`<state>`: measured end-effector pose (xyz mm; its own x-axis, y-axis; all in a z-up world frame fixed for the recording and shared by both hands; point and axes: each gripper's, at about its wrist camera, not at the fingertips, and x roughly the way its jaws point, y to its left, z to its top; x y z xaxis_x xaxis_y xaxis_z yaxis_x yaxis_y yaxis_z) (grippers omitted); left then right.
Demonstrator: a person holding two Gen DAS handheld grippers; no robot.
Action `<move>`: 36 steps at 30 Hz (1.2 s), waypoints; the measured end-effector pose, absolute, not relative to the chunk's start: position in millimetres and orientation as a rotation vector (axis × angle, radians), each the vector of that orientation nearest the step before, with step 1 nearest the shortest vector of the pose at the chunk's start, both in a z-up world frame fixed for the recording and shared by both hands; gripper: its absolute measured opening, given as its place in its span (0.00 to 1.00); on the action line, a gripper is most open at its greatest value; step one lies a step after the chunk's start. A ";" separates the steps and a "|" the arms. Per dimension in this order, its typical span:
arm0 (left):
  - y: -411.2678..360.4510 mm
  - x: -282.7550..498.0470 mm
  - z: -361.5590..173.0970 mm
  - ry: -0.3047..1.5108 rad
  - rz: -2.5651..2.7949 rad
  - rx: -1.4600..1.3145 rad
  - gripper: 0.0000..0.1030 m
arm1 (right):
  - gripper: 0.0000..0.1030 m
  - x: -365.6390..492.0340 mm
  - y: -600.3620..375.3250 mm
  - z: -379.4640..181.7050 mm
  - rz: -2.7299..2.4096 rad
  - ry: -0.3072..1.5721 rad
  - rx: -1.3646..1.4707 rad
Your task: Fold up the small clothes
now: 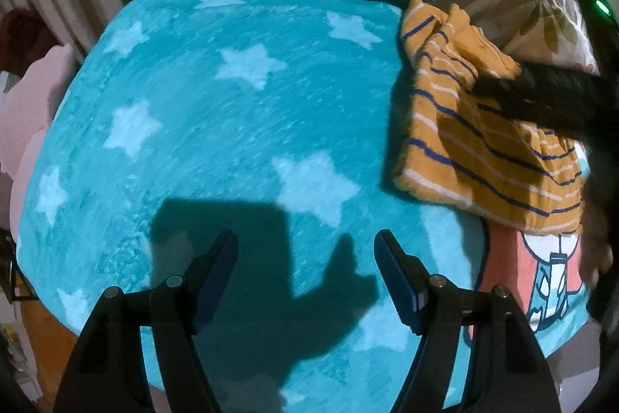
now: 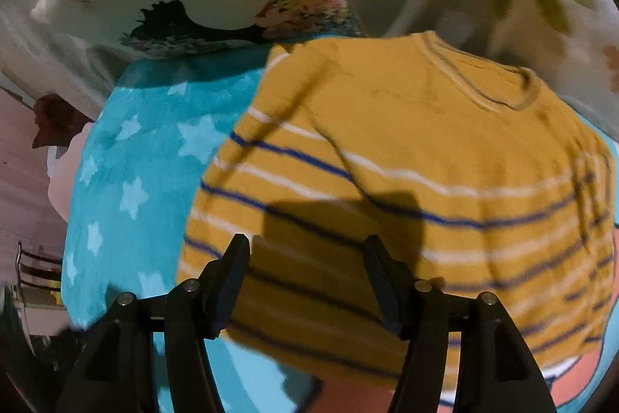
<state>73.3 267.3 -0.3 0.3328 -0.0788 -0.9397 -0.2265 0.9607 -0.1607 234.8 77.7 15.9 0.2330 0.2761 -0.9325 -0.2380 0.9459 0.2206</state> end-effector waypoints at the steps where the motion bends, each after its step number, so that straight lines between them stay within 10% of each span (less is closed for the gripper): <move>1: 269.0 71.3 -0.7 1.234 0.099 -0.289 0.70 | 0.64 240.9 85.9 13.0 0.348 1.291 0.034; 16: 286.7 71.4 -14.9 1.261 0.111 -0.352 0.70 | 0.79 265.8 187.7 -29.8 0.171 1.292 -0.344; 23: 274.0 75.4 -20.1 1.288 0.118 -0.359 0.70 | 0.27 264.5 169.3 -17.6 0.210 1.246 -0.316; 36: 208.9 63.1 8.6 1.256 0.241 -0.350 0.70 | 0.19 256.8 28.0 39.5 0.450 1.172 0.143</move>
<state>63.1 208.9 8.6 0.2949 -0.0127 -0.9554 -0.3657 0.9223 -0.1251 256.8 28.0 39.5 0.3111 0.4127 -0.8561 -0.2661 0.9026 0.3384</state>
